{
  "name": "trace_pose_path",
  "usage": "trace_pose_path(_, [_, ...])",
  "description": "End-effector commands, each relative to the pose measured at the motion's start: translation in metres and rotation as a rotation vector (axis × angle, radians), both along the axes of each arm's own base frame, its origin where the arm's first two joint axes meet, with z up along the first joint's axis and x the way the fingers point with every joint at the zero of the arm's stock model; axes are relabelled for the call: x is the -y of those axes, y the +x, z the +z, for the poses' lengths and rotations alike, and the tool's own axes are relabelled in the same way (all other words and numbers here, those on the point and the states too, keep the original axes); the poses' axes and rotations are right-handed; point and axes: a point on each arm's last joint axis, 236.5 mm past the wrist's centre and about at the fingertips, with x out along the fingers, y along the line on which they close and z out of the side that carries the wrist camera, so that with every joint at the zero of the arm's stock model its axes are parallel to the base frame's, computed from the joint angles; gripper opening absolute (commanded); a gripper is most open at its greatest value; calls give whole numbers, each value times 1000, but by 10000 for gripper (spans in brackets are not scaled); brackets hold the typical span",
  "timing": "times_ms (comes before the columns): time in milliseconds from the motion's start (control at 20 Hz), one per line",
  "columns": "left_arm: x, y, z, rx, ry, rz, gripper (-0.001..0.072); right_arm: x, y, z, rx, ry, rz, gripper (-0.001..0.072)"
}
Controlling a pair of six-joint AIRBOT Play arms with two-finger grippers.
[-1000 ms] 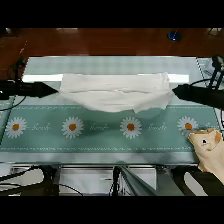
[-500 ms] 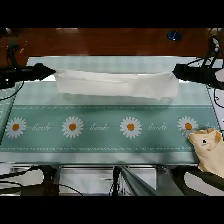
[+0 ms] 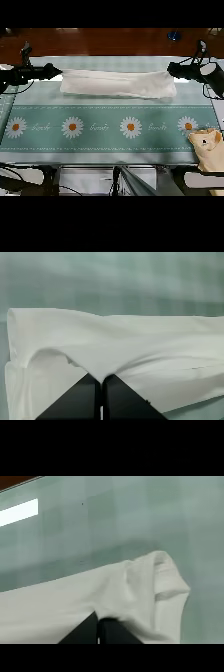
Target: Fold the shirts.
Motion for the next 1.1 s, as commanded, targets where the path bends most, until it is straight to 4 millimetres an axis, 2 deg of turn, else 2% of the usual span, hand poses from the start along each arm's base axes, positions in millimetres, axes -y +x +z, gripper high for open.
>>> trace_pose_path(0, [-2, 3, -20, -31, -2, 6, 25, 1, 2, -31, -53, 3, -3, 21])
trace_pose_path(200, [-1, 1, -39, -69, -12, 6, 26, 1, -1, -66, -118, 11, -4, 22])
trace_pose_path(350, [-1, 1, -46, -81, -14, 3, 27, 0, -3, -78, -142, 13, -4, 23])
trace_pose_path(400, [-1, 0, -48, -85, -14, 3, 33, 1, -3, -78, -140, 12, -5, 57])
trace_pose_path(450, [-1, 0, -51, -89, -15, 3, 101, 2, -1, -77, -130, 10, -11, 129])
trace_pose_path(600, [-2, 0, -53, -93, -13, 6, 437, 0, 1, -71, -120, 35, -22, 332])
trace_pose_path(650, [-6, 2, -51, -87, -11, 14, 550, -1, 1, -64, -111, 38, -19, 364])
trace_pose_path(750, [-27, 10, -33, -46, -3, 45, 565, 10, 2, -29, -46, -2, -16, 434])
trace_pose_path(800, [-44, 16, -19, -15, 14, 68, 564, 22, 2, -4, 1, -36, -25, 434])
trace_pose_path(900, [-82, 22, 8, 25, 87, 115, 563, 58, -5, 42, 62, -121, -49, 434])
trace_pose_path(950, [-99, 21, 21, 25, 128, 139, 560, 79, -14, 56, 45, -171, -58, 433])
trace_pose_path(1050, [-121, 18, 38, 22, 197, 164, 542, 121, -38, 60, -71, -249, -83, 434])
